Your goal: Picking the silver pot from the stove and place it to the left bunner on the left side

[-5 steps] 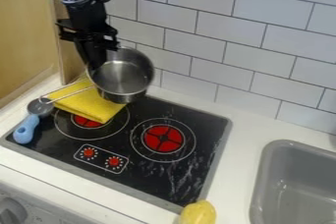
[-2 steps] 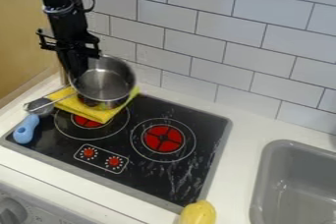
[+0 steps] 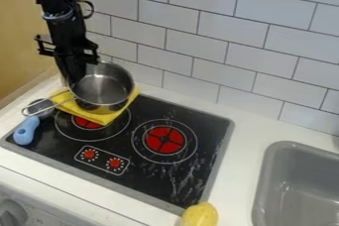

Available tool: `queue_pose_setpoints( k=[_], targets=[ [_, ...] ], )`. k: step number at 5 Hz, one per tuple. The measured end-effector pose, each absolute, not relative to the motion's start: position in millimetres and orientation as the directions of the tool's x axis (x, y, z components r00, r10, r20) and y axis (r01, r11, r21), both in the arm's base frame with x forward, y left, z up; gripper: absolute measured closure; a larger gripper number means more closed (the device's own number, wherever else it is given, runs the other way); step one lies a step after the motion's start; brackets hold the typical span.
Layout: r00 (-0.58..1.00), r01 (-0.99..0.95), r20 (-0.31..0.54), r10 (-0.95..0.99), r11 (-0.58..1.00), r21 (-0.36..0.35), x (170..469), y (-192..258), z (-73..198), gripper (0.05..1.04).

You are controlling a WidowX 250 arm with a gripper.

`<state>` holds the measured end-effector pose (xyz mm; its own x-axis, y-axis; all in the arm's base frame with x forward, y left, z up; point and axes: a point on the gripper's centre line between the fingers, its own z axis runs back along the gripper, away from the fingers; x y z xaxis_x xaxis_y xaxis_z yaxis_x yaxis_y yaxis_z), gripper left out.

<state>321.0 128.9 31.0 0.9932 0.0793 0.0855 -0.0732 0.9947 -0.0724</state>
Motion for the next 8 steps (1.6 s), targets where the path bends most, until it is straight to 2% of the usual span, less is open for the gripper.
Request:
queue_pose_setpoints(
  k=[1,2,4,5,6,8],
  targets=[
    [0.99,-0.119,0.073,0.123,0.991,-0.058,317.1,136.8,31.0,0.962],
    [0.986,-0.153,0.063,0.156,0.987,-0.05,314.0,141.6,30.8,0.764],
    [0.986,-0.155,0.058,0.158,0.986,-0.053,313.5,140.4,30.8,0.168],
    [0.987,-0.143,0.066,0.146,0.988,-0.054,314.4,140.9,30.9,0.067],
    [0.988,-0.129,0.083,0.133,0.99,-0.053,316.1,140.3,35.7,0.077],
    [0.974,-0.061,0.214,0.069,0.997,-0.044,326.1,134.4,79.3,0.085]
  ],
)
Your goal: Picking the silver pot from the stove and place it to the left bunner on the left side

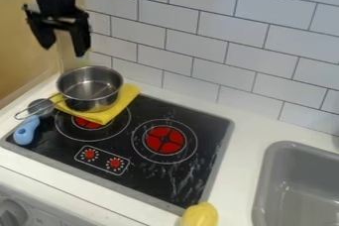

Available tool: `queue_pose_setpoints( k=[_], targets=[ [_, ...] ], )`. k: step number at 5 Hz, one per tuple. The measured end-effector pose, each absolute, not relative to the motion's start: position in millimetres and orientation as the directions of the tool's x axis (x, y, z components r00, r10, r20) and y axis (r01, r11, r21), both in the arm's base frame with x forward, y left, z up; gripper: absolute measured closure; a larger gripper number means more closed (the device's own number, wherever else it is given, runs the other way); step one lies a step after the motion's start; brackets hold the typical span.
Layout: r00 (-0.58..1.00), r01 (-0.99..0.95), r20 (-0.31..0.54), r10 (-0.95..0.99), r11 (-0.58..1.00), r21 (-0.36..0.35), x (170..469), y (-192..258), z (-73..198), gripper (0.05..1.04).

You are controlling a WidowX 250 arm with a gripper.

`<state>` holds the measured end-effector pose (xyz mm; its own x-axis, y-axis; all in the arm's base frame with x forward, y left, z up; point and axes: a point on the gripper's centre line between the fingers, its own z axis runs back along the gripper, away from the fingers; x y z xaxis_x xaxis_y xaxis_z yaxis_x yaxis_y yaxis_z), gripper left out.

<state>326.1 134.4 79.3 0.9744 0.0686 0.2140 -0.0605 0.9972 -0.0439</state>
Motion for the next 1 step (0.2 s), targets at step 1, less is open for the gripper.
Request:
queue_pose_setpoints(
  k=[1],
  targets=[
    [0.974,-0.054,0.217,0.062,0.998,-0.041,325.8,134.2,80.5,0.085]
  ],
)
